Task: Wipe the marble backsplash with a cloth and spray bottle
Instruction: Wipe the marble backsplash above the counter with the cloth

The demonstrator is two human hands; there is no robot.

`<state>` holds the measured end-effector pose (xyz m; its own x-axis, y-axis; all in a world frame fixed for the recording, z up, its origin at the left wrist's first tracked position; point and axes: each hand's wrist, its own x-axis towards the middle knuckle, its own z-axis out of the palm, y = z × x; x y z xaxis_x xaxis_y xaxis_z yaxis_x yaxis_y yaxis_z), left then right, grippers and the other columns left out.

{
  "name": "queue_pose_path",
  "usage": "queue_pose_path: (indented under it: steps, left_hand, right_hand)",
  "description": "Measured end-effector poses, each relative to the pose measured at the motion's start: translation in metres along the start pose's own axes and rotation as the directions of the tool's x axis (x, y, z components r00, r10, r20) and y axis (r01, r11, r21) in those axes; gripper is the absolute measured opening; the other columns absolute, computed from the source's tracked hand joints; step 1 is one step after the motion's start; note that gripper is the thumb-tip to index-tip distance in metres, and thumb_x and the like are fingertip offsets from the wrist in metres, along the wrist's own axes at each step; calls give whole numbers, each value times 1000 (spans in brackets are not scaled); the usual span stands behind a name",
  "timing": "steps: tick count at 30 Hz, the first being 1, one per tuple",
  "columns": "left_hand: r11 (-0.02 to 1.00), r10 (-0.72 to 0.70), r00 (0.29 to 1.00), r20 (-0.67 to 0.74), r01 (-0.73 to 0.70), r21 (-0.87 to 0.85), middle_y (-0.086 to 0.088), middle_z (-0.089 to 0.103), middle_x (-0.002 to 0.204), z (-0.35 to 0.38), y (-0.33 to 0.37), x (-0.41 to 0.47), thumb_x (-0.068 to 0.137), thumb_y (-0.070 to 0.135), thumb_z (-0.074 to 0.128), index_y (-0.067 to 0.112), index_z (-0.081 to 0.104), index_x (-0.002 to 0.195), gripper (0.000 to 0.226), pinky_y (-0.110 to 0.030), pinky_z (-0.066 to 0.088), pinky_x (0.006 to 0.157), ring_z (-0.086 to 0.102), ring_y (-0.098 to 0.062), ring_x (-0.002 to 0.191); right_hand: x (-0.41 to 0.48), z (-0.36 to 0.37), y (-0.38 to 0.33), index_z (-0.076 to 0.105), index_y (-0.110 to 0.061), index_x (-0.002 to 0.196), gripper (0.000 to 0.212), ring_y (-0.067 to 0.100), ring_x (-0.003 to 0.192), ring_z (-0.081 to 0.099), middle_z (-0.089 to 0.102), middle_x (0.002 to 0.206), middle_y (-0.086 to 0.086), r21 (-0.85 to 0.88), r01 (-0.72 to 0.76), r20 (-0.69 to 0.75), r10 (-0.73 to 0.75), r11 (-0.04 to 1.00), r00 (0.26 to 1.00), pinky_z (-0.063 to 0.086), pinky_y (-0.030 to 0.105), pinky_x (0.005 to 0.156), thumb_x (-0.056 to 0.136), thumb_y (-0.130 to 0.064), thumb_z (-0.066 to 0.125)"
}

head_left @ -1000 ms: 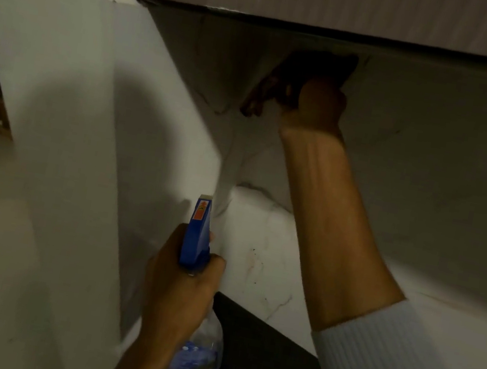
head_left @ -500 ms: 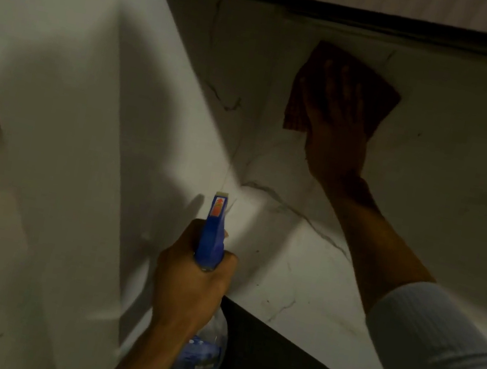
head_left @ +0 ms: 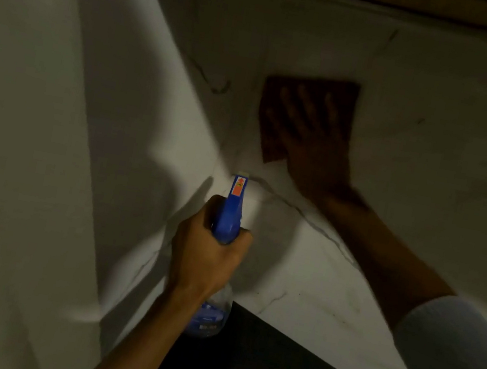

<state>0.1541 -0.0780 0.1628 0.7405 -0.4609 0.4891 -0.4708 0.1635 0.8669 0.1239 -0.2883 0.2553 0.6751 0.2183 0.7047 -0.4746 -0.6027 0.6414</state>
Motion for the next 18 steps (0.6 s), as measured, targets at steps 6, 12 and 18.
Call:
queue_pose_path:
  steps: [6, 12, 18]
  left_hand:
    - [998, -59, 996, 68, 58, 27, -7, 60, 59, 11, -37, -11, 72, 13, 72, 30, 53, 75, 25, -42, 58, 57, 61, -26, 53]
    - [984, -173, 976, 135, 164, 72, -5, 57, 56, 29, -66, -16, 70, 26, 70, 23, 54, 71, 16, -50, 58, 59, 61, -28, 54]
    - [956, -278, 947, 162, 256, 143, -4, 54, 52, 40, -85, -18, 68, 27, 70, 23, 50, 66, 20, -50, 57, 54, 61, -36, 54]
  right_hand:
    - [-82, 16, -31, 44, -18, 143, 57, 33, 138, 37, 43, 148, 8, 169, 357, 176, -384, 919, 906, 18, 55, 115, 89, -18, 61]
    - [-44, 6, -15, 38, -13, 146, 56, 33, 142, 27, 34, 153, 11, 45, -70, -10, 71, 997, 997, 22, 53, 115, 92, -2, 49]
    - [-140, 29, -65, 30, -19, 143, 91, 26, 142, 27, 37, 151, 6, 155, 444, 364, -469, 883, 805, 15, 47, 119, 69, -19, 82]
